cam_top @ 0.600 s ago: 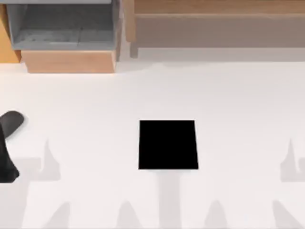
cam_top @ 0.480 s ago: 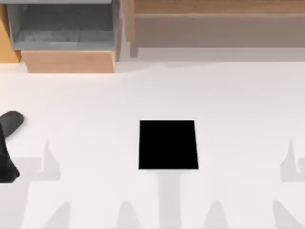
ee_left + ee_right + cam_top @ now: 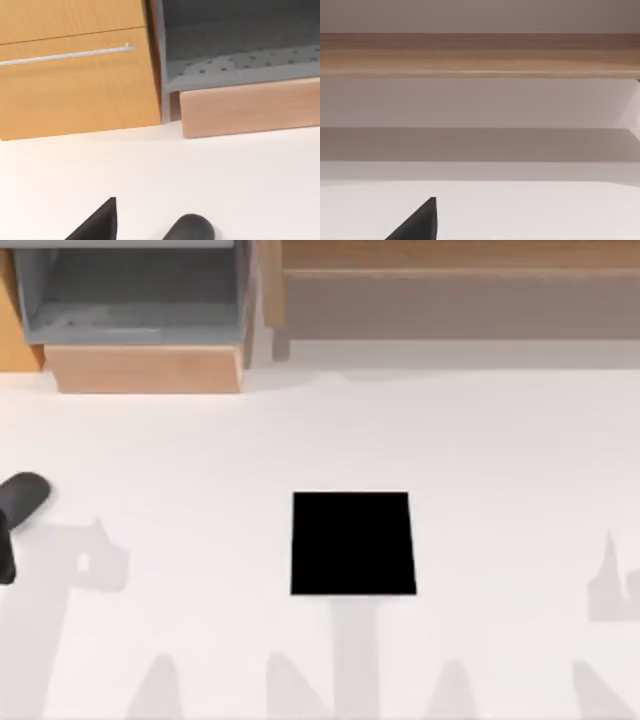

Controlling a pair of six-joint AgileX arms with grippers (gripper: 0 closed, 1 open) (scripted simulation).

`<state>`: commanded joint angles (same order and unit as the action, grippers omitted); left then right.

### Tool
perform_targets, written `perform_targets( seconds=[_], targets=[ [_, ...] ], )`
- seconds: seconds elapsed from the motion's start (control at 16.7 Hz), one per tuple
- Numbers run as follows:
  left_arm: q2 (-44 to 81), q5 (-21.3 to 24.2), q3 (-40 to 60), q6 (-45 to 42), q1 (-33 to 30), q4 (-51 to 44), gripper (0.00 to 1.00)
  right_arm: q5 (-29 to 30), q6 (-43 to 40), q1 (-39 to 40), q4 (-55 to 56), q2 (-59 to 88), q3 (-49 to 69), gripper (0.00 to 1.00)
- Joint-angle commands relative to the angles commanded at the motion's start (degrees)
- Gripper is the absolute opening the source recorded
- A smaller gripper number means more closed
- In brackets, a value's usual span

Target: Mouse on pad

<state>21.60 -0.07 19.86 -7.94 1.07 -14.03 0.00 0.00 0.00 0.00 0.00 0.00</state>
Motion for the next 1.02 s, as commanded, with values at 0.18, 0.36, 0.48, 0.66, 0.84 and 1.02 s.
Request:
perform_targets(
  seconds=[0.18,0.36,0.48,0.66,0.84,1.02],
  targets=[
    [17.4,0.1,13.3,-5.2,0.6,-9.7,1.00,0.0,0.0,0.0,0.0,0.0,0.0,1.00],
    [36.7,0.2,27.2,-10.8,1.3,-20.2,1.00,0.0,0.0,0.0,0.0,0.0,0.0,1.00],
    [49.1,0.2,36.3,-14.5,1.8,-27.2,1.00,0.0,0.0,0.0,0.0,0.0,0.0,1.00],
    [65.2,0.2,49.0,-19.6,2.5,-36.7,1.00,0.0,0.0,0.0,0.0,0.0,0.0,1.00],
    [78.3,0.2,60.3,-24.0,3.2,-44.6,1.00,0.0,0.0,0.0,0.0,0.0,0.0,1.00],
    [88.6,0.1,69.0,-27.3,3.6,-50.3,1.00,0.0,0.0,0.0,0.0,0.0,0.0,1.00]
  ],
)
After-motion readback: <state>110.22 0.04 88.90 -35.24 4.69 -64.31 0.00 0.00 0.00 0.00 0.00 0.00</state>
